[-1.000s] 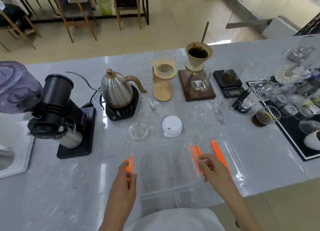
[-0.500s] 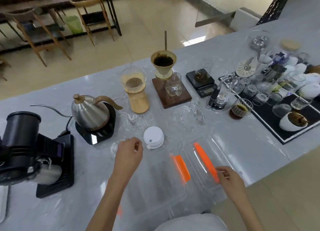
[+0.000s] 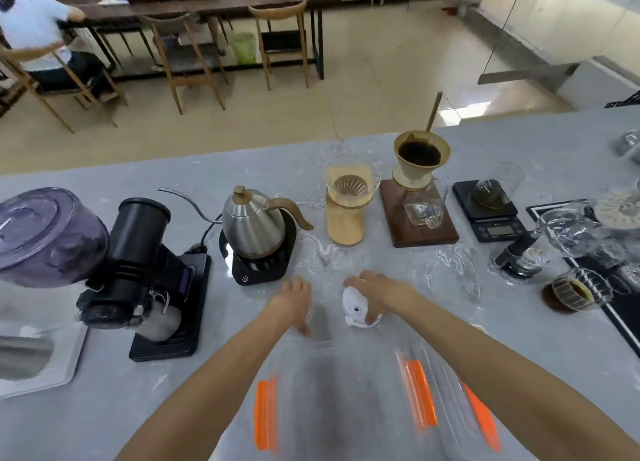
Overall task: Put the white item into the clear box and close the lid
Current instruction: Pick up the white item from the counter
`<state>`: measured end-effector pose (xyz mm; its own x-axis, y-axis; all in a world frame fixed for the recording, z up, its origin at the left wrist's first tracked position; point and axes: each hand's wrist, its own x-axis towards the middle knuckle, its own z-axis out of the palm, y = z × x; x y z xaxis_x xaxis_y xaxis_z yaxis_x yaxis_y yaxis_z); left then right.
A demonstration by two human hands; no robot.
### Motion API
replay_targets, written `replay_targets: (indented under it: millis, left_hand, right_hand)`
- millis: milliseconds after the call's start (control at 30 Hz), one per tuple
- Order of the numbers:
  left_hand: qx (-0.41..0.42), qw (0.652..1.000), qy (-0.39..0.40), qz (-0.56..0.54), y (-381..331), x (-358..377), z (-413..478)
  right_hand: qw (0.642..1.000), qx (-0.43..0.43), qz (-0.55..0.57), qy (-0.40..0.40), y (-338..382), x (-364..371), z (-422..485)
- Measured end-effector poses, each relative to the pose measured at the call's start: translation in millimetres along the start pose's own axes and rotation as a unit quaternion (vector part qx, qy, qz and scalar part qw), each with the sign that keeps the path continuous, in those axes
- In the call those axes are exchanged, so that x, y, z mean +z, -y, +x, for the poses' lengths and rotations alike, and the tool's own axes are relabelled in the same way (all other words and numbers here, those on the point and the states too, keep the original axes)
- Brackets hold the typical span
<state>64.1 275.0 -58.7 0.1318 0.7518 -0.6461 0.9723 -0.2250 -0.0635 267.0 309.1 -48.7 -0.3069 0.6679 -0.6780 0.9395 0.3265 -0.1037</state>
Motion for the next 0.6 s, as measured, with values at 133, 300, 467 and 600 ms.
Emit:
replay_targets:
  millis: [133, 300, 467, 600]
  left_hand:
    - [0.004, 0.999, -0.026, -0.028, 6, 10, 3]
    - [0.012, 0.996, -0.083, 0.024, 14, 26, 4]
    - [0.048, 0.988, -0.141, -0.040, 31, 34, -13]
    - [0.015, 0.893, -0.232, -0.385, 45, 40, -49]
  right_hand:
    - [0.997, -0.010, -0.049, -0.051, 5, 20, 9]
    - [0.993, -0.020, -0.056, -0.098, 2, 30, 13]
    - [0.974, -0.005, 0.175, -0.142, -13, 32, 0]
    - [0.736, 0.033, 0.650, -0.185, -38, 46, -50]
